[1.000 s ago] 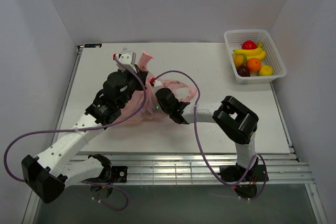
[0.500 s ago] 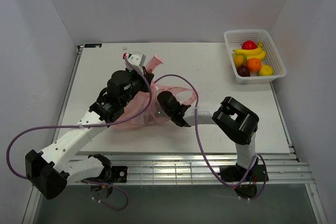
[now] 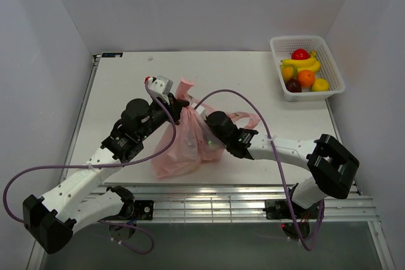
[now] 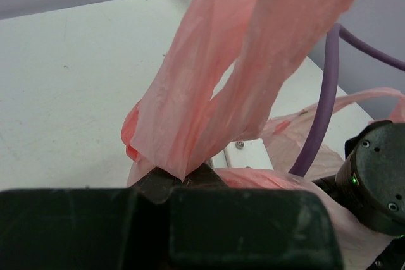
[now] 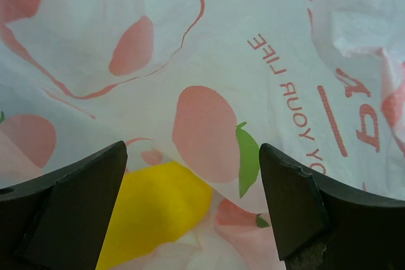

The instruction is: Take the fake fruits out of the plastic bag

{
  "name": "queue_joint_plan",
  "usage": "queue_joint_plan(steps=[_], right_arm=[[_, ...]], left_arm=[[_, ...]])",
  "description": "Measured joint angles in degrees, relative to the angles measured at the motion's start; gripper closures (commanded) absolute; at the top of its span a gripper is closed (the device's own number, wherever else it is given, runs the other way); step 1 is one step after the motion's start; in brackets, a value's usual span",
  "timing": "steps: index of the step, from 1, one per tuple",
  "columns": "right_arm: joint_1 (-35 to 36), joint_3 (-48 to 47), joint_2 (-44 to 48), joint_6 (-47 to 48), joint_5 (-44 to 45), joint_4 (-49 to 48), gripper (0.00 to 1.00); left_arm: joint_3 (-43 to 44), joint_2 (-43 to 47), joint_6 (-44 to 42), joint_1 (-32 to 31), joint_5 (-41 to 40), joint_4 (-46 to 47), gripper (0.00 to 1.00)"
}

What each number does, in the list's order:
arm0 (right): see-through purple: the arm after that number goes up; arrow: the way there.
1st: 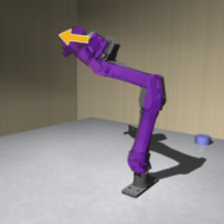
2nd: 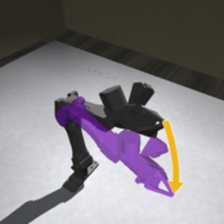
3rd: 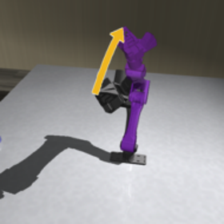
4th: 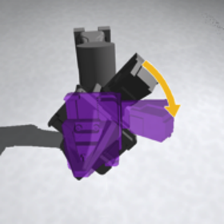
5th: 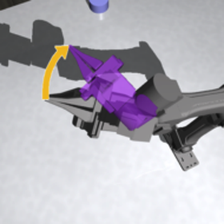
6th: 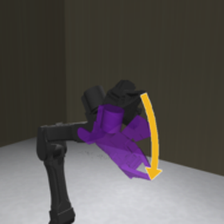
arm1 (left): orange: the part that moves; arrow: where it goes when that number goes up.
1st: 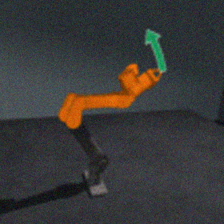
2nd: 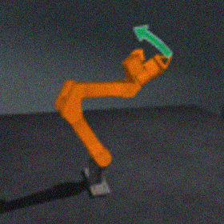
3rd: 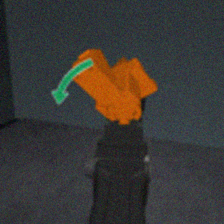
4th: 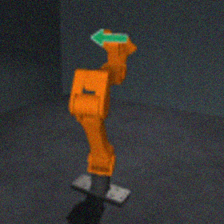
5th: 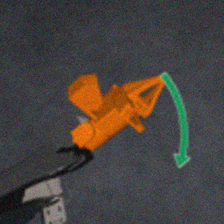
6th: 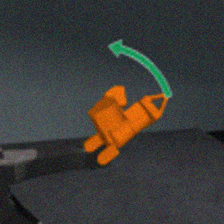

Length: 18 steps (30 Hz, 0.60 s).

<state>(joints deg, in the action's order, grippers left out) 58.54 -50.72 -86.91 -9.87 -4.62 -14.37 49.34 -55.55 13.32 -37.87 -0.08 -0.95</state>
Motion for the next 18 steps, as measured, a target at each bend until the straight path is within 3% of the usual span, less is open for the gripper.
queue_joint_plan(steps=[11,18], right_arm=[[0.74,-2.32,-0.48,2.12,4.20,15.19,0.09],[1.01,2.12,15.74,-8.98,16.65,34.93,0.10]], left_arm=[[-4.79,1.57,1.36,1.31,6.10,-0.76,1.00],[-4.79,2.93,1.29,0.48,7.06,-0.35,1.00]])
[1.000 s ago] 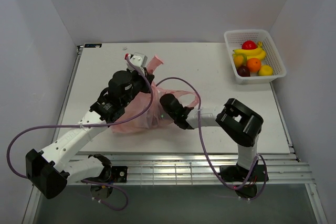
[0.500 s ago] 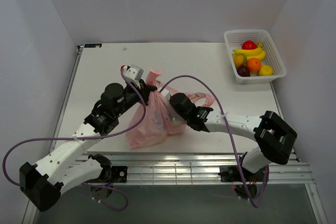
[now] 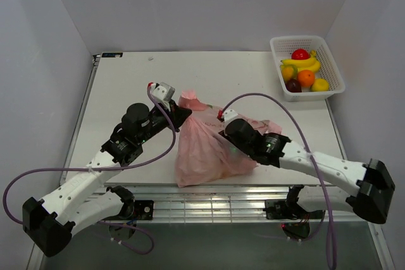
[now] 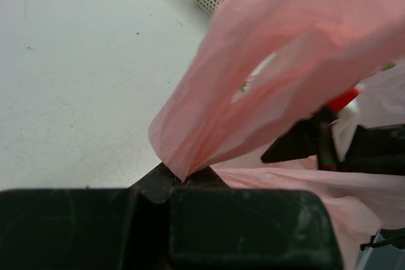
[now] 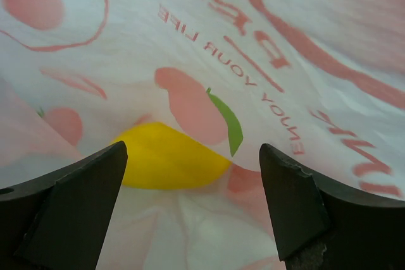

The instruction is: Take the fake fruits out of the plastic bag

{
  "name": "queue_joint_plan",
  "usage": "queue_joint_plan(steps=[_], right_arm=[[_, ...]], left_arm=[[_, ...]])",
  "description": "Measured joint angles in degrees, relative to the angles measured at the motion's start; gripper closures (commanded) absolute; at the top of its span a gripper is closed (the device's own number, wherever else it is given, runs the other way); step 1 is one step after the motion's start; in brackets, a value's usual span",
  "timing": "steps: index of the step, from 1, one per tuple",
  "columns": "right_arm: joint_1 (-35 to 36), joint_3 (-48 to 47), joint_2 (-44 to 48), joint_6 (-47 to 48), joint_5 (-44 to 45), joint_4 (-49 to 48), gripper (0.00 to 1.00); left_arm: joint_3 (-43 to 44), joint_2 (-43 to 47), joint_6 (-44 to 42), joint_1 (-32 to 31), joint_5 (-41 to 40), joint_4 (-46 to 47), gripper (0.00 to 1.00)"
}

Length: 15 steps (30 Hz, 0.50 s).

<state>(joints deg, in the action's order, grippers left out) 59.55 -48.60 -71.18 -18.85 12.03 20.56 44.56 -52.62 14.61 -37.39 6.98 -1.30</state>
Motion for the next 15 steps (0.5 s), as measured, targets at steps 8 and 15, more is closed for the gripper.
queue_joint_plan(steps=[8,15], right_arm=[[-0.31,-3.32,20.48,-7.80,10.25,13.33,0.10],[-0.37,-13.22,12.07,-5.29,14.91,15.10,0.10]], left_arm=[[-0.26,0.13,0.07,-0.35,3.39,4.13,1.00],[5.22,-6.67,-0.94,-0.24,10.01,7.63,1.00]])
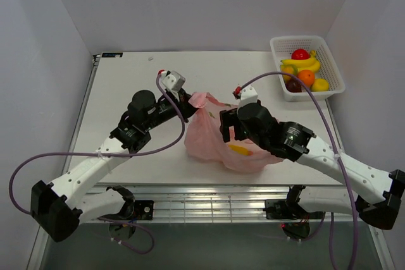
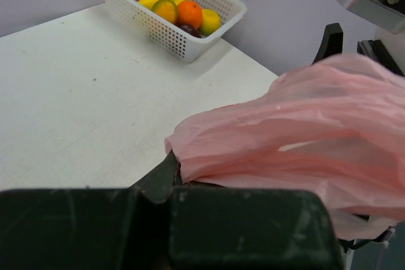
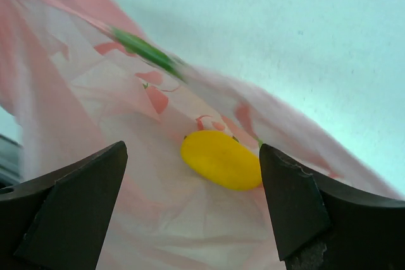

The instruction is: Take the fake fruits out of the plastic bag

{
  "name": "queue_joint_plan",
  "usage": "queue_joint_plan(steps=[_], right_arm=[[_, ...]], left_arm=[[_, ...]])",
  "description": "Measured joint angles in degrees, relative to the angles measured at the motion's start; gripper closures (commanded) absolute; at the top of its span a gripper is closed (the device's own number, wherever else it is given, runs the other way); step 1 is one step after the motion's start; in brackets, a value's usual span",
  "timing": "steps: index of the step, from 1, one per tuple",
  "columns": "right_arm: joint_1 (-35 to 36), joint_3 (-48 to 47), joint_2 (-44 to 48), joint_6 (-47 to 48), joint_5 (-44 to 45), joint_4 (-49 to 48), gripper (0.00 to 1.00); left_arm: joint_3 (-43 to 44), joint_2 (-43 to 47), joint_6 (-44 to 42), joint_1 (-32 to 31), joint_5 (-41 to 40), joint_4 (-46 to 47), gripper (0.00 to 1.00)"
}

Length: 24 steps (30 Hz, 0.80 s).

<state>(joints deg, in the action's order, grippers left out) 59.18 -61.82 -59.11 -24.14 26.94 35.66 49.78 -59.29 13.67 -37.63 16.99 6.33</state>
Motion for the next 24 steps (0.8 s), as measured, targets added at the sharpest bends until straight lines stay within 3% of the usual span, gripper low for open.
queue_joint_plan(steps=[6,10,15,24], right_arm=[[-3.26,-16.59,-12.81,2.08,1.31,-2.27,0.10],[-7.67,-21.00,-15.37,2.21,-2.36,-5.46,0.10],[-9.64,-14.25,-13.53,1.01,-8.66,-10.05,0.10],[-8.04,4.81,-12.94,-3.78,-13.60,-12.94,0.10]], left_arm=[[8.37,-8.76,-0.76,0.00,1.07,1.84,1.00],[10.67,-9.46,-0.92,0.00,-2.56,1.70,1.00],[6.21,-4.07,0.24,0.09,-3.10,2.12,1.00],[-19.08,11.30,8.50,-1.99,4.55,0.57,1.00]])
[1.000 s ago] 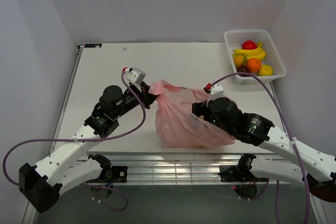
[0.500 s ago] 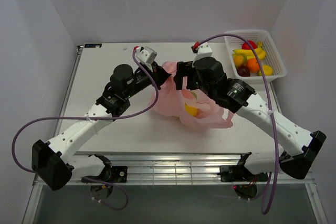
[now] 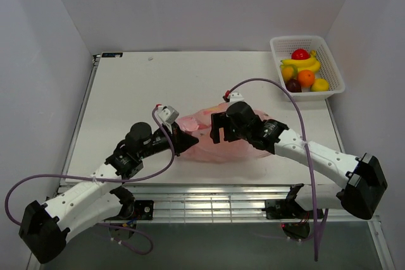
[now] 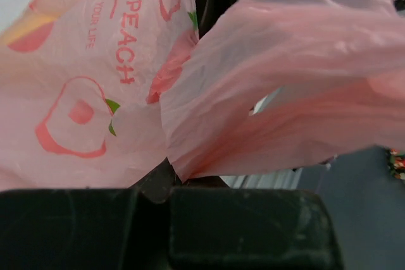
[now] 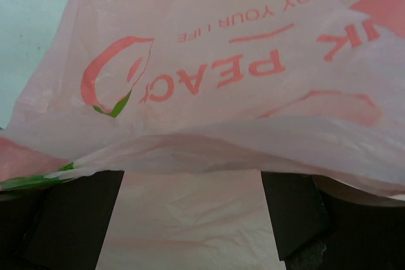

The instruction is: Take the fake fruits out of the plastic bag

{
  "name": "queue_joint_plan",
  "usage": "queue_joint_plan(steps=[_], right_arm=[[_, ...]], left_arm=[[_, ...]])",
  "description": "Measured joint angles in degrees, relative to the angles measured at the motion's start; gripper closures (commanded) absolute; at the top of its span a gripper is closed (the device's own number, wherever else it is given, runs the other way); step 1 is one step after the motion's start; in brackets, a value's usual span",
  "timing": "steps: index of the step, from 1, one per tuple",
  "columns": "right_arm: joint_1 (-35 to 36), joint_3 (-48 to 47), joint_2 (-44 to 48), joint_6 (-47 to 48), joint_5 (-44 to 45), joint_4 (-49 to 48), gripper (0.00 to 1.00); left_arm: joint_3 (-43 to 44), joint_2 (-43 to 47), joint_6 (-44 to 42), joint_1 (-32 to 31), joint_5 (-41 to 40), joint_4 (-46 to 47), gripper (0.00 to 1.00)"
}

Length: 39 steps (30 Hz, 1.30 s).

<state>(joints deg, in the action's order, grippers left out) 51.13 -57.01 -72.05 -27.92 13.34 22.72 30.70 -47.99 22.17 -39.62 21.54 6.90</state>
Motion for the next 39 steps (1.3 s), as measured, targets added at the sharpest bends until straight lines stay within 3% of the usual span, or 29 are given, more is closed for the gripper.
queue_joint_plan(steps=[4,11,22,37,39], right_arm=[[0.90,7.15,-0.59,0.35,0.44,-8.94,0.10],[1.66,18.40,-4.90,4.28,3.34,-30.45,0.10],[1.88,19.39,-12.11,11.45,12.87,-48.72,0.10],[1.88,10.16,-28.79,7.72,18.10,-49.79,0.10],[1.88,9.42,-30.36,6.82,17.81,-49.64,0.05]], left_arm=[[-4.52,4.11,3.58,-0.90,0.87,-1.49,1.00],[-4.72,5.57,5.57,-1.18,1.46,-1.07,1.00],[-2.56,4.02,5.27,-1.79,2.10,-2.43,1.00],[-1.53,2.34,4.79,-1.88,3.48,-5.25,1.00],[-1.53,2.34,4.74,-1.88,3.28,-5.57,1.00]])
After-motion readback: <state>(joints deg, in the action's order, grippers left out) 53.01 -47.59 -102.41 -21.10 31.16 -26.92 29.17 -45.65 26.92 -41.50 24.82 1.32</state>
